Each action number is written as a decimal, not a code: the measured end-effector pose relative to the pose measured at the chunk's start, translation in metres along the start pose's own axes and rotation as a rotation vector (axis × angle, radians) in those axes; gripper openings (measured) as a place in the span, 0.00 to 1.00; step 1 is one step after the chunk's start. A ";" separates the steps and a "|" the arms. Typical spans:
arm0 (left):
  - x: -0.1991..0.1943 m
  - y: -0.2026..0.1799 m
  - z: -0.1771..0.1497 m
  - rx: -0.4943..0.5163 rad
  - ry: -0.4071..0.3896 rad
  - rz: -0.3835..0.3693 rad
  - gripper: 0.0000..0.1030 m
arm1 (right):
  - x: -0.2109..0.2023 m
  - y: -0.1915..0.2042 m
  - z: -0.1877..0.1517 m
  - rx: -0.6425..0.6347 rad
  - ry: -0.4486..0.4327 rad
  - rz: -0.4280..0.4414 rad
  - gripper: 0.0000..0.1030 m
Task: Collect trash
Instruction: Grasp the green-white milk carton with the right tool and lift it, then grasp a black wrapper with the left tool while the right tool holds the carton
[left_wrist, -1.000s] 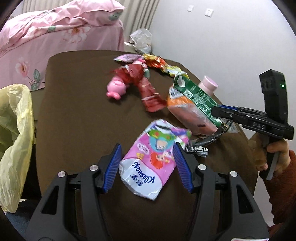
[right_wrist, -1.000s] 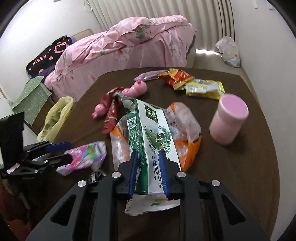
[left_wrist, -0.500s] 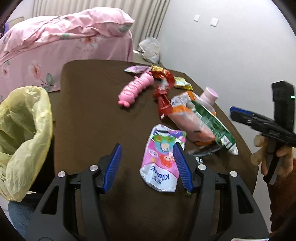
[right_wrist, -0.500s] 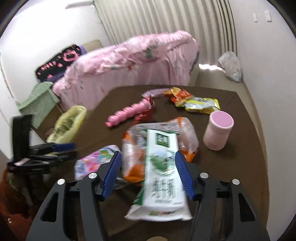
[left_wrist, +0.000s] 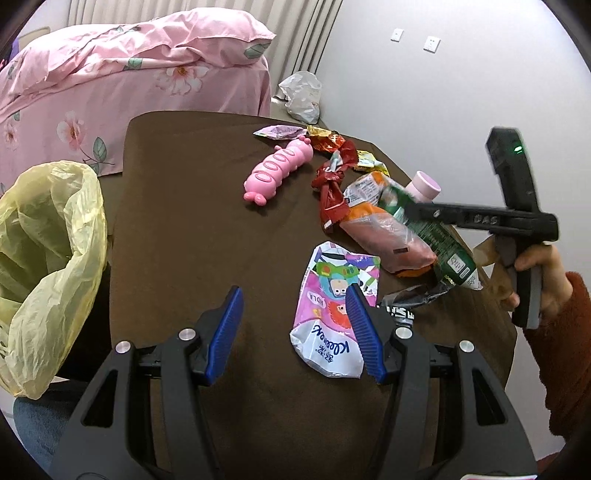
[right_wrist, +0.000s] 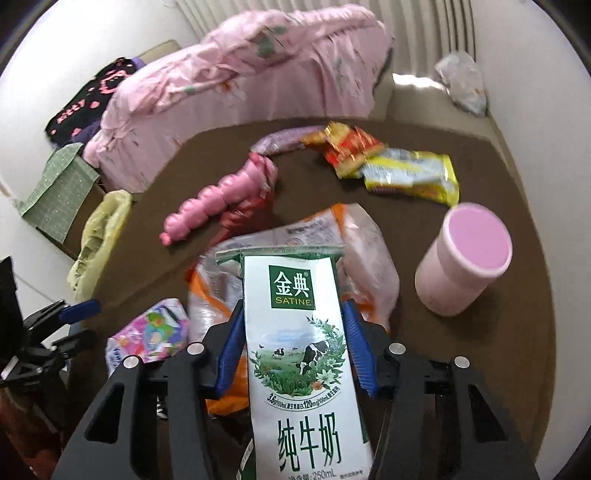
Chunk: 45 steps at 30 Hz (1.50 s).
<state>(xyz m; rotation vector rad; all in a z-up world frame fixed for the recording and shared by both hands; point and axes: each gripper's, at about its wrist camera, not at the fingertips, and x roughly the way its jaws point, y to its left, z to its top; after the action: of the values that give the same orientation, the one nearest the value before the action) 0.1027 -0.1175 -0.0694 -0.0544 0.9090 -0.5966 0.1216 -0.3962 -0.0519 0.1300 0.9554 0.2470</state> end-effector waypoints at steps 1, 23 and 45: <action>0.000 0.000 0.000 0.000 0.000 -0.003 0.53 | -0.010 0.005 -0.001 -0.017 -0.032 -0.007 0.47; 0.040 -0.081 -0.009 0.230 0.131 -0.097 0.49 | -0.094 0.015 -0.066 -0.057 -0.286 -0.109 0.44; 0.033 -0.063 0.000 0.177 0.099 -0.102 0.34 | -0.097 0.007 -0.077 -0.009 -0.322 -0.100 0.44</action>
<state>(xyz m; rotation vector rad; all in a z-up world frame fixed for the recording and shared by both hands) 0.0894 -0.1869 -0.0753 0.0892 0.9501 -0.7784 0.0042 -0.4155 -0.0176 0.1094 0.6388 0.1322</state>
